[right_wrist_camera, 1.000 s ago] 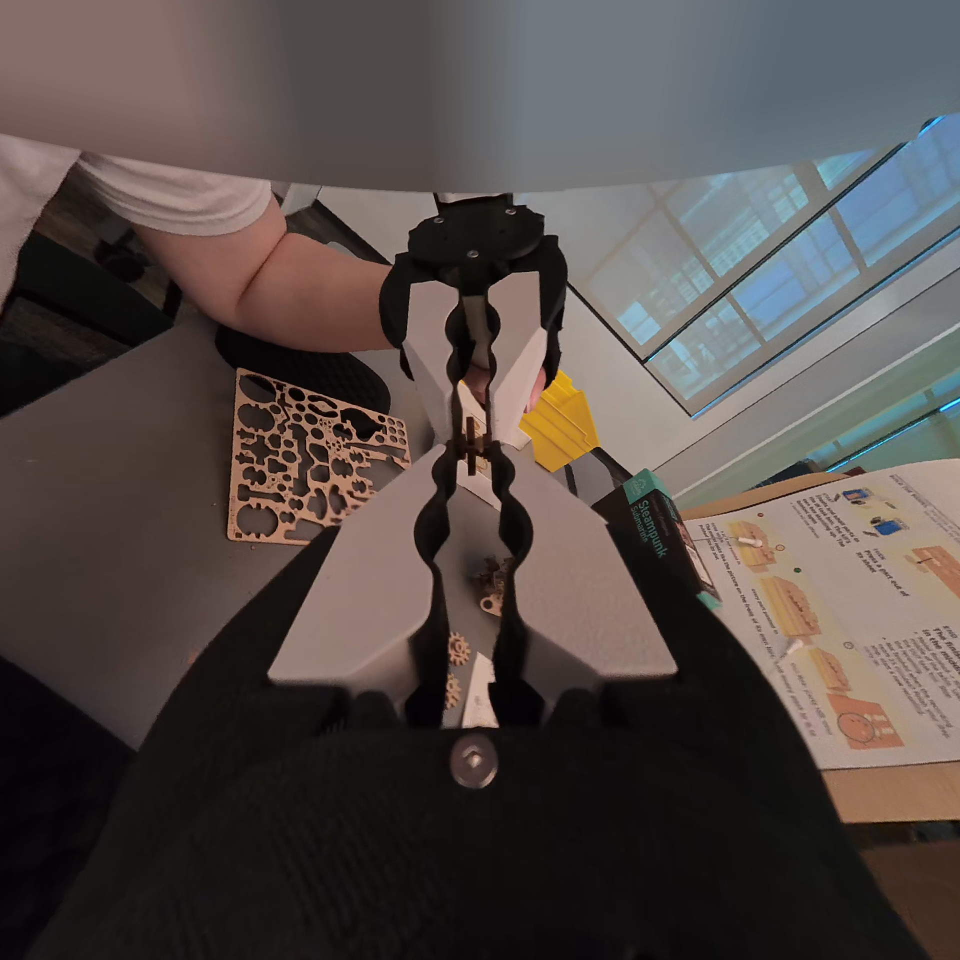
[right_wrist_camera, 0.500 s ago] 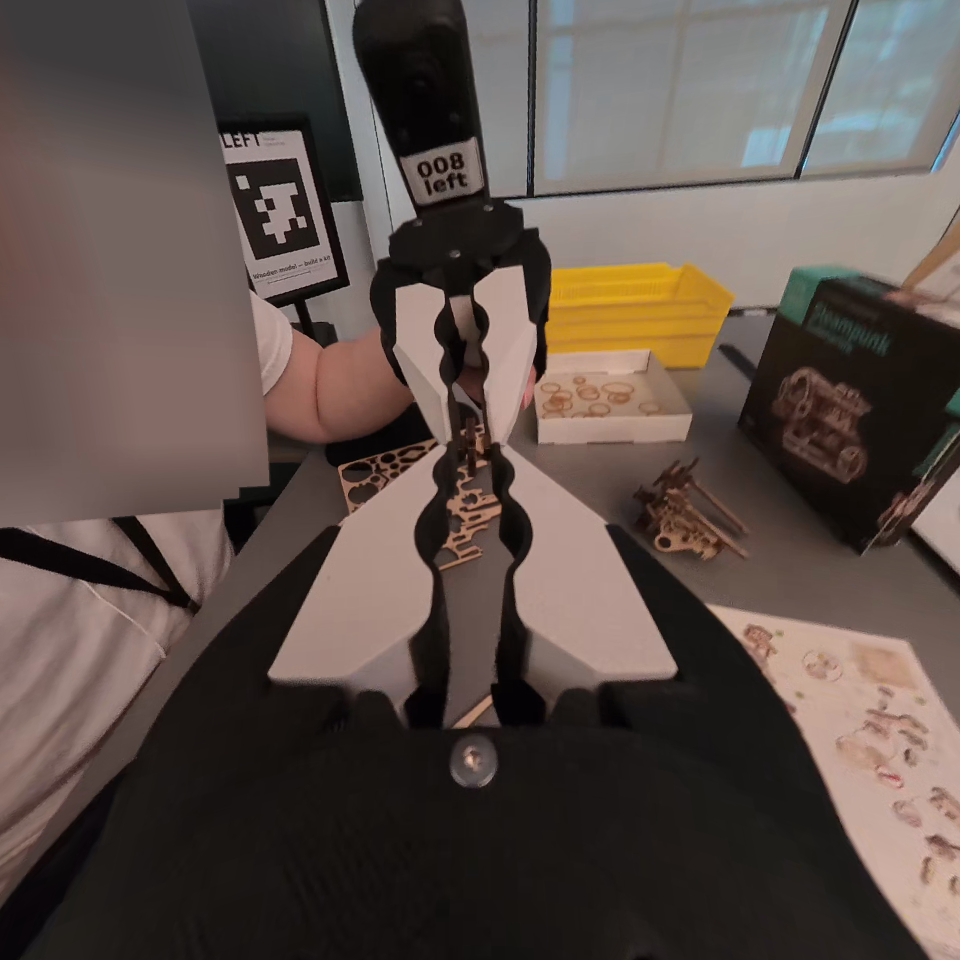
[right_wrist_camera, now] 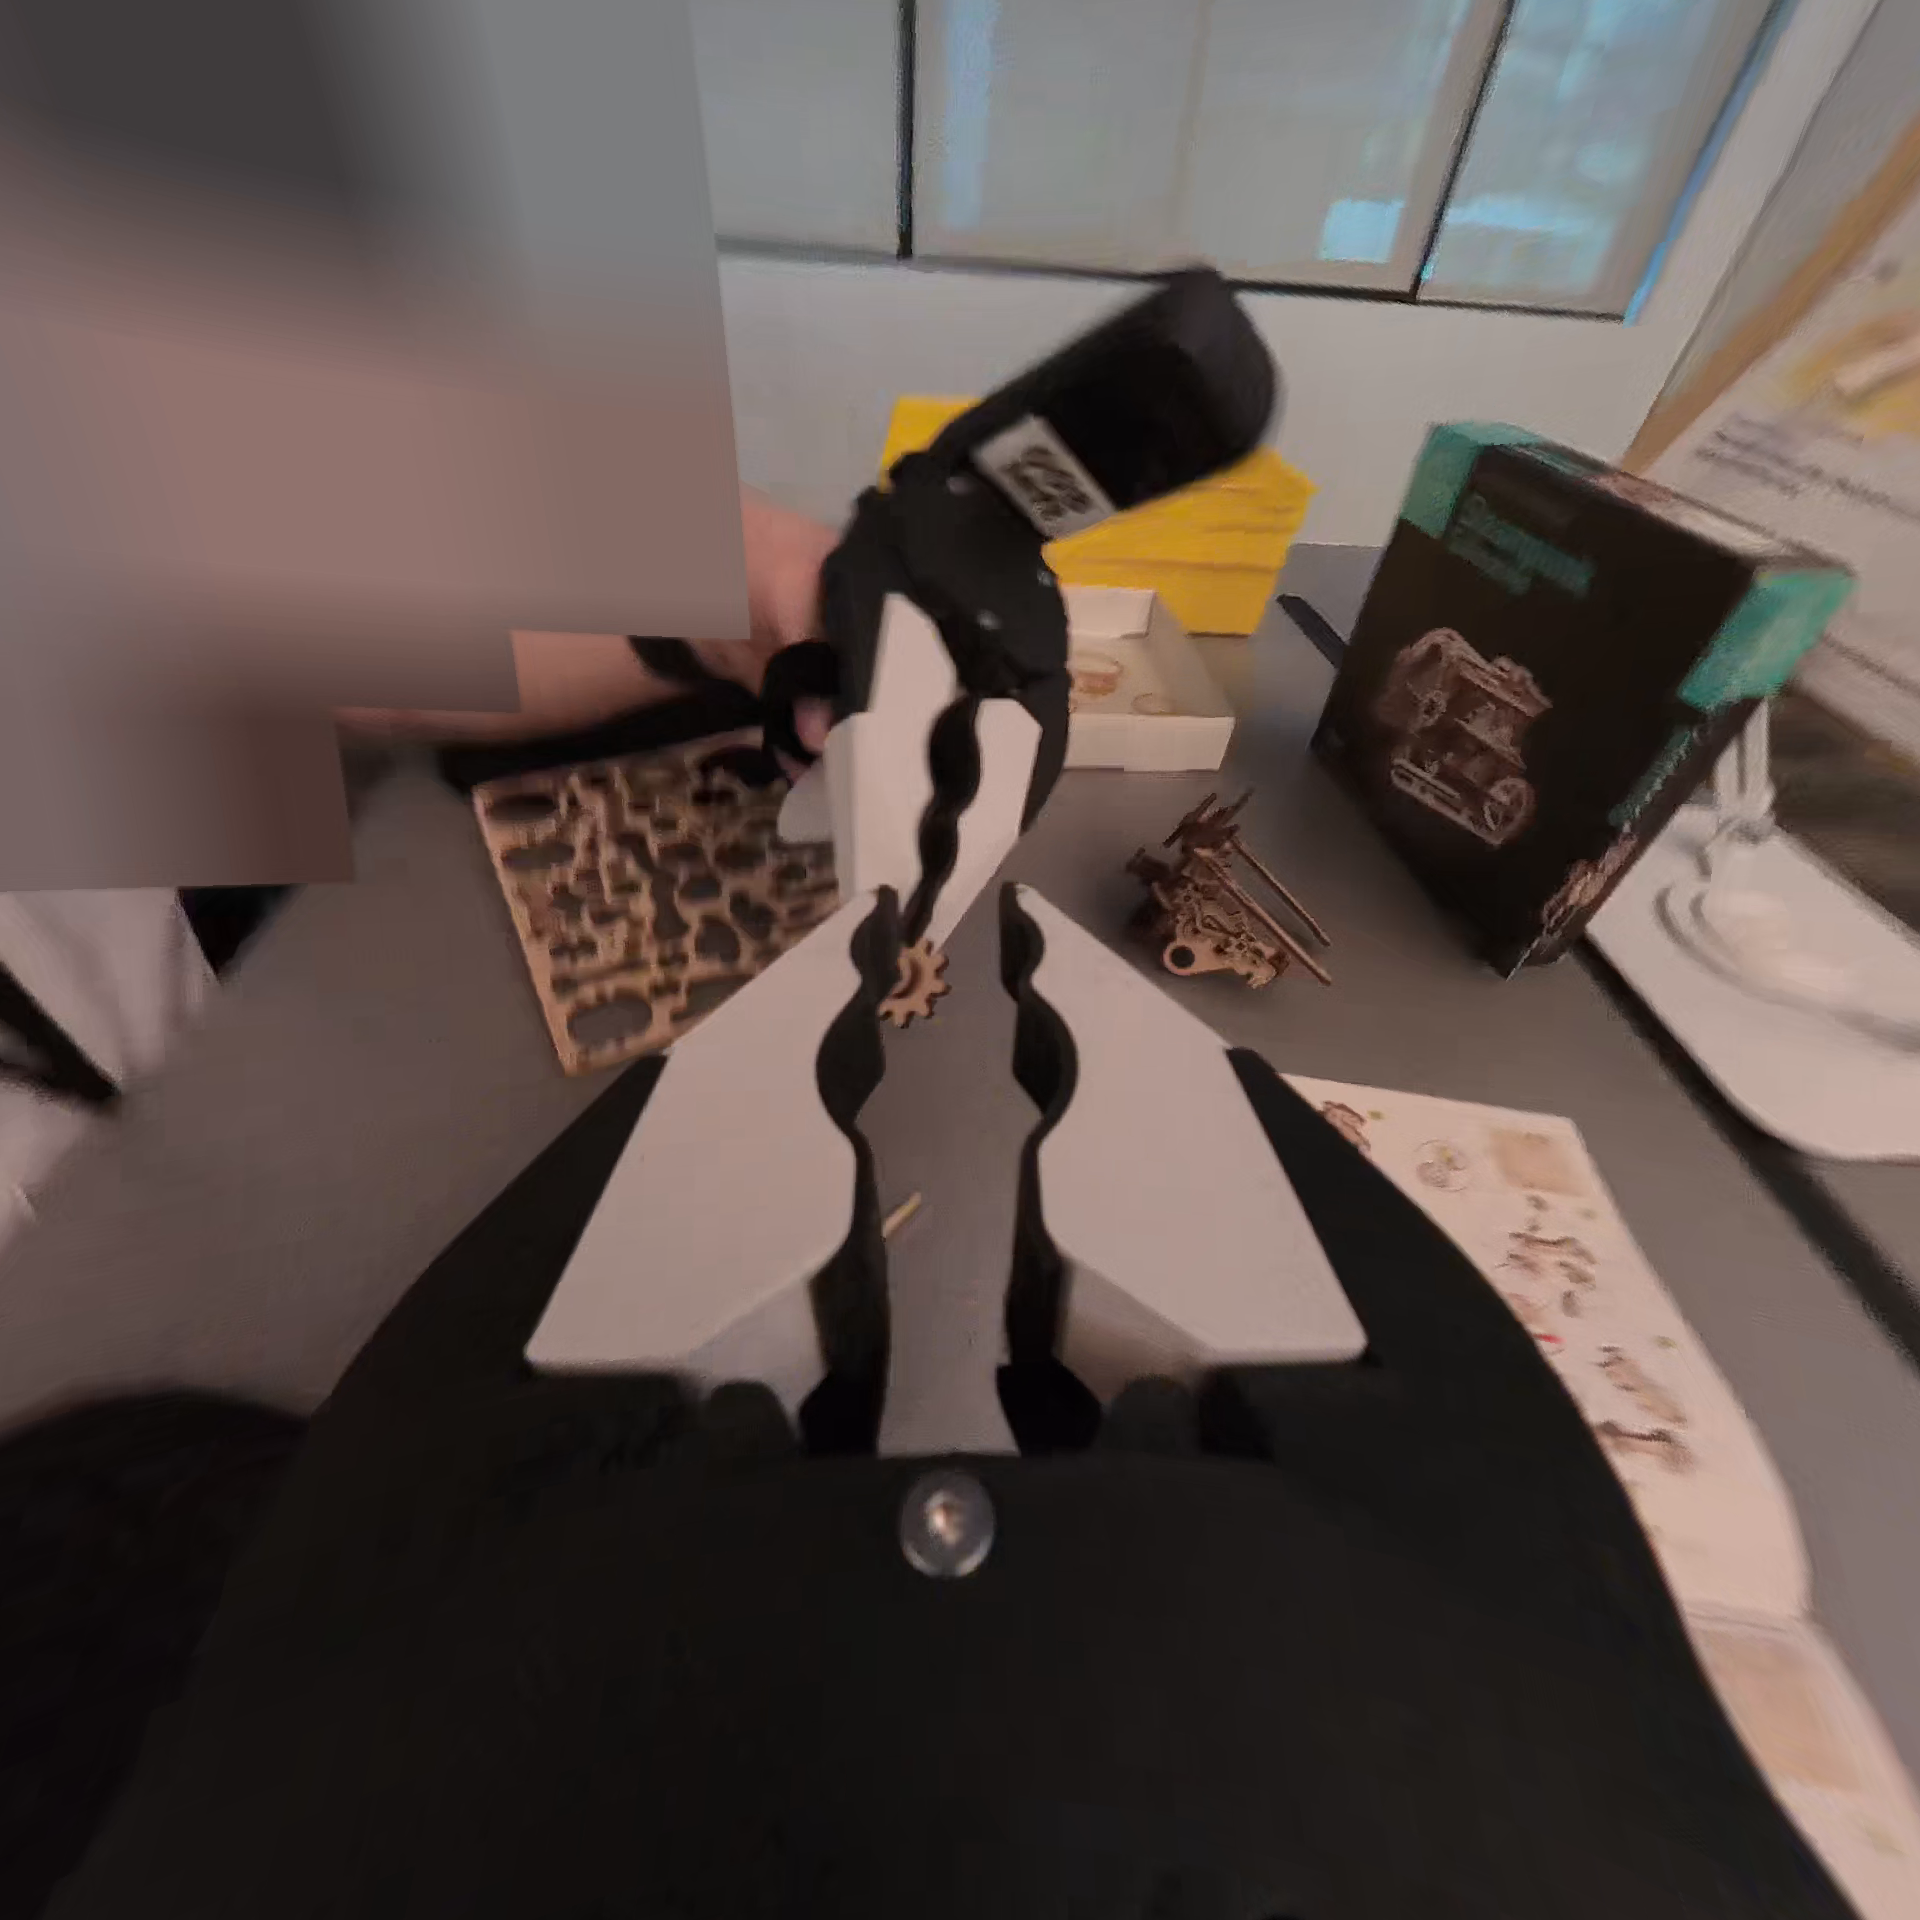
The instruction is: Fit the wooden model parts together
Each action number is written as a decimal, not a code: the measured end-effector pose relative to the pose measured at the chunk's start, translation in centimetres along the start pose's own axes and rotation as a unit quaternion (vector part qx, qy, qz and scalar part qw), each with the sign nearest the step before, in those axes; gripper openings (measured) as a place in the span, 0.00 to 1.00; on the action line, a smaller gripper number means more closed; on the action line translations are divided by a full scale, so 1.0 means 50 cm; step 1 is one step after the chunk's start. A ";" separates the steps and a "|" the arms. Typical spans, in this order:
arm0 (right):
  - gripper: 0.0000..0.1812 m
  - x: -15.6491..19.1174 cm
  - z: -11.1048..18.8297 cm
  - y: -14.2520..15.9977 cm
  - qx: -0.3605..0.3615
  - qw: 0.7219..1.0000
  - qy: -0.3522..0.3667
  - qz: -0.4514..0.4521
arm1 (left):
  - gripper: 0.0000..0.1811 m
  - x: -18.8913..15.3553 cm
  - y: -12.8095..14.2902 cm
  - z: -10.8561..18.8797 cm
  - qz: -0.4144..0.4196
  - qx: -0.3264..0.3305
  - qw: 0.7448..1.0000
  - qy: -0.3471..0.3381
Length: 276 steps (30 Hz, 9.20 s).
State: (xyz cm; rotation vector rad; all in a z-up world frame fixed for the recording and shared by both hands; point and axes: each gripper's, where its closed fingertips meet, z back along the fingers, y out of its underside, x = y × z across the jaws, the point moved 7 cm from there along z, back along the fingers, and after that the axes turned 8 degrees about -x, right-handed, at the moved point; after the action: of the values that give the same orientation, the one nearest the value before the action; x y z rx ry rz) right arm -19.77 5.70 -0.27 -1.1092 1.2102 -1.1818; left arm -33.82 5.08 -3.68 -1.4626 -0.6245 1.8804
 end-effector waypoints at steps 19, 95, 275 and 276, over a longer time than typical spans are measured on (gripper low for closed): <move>0.04 0.096 -0.108 0.174 0.293 0.952 -0.040 0.083 | 0.01 0.090 0.153 -0.026 0.193 0.101 0.976 -0.012; 0.03 0.059 -0.169 0.158 0.489 0.863 -0.095 0.081 | 0.02 0.091 0.115 0.038 0.024 0.081 0.983 -0.162; 0.03 0.037 -0.181 0.152 0.458 0.805 -0.303 0.226 | 0.01 0.096 0.124 0.034 0.014 0.096 0.982 -0.162; 0.02 0.040 -0.181 0.155 0.460 0.801 -0.311 0.225 | 0.01 0.096 0.125 0.034 0.014 0.096 0.982 -0.162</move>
State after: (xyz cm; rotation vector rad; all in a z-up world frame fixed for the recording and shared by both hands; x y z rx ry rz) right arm -28.42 4.41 -8.60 -0.3460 0.2430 -0.7555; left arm -37.49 4.56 -10.81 -1.0578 -0.5533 2.1559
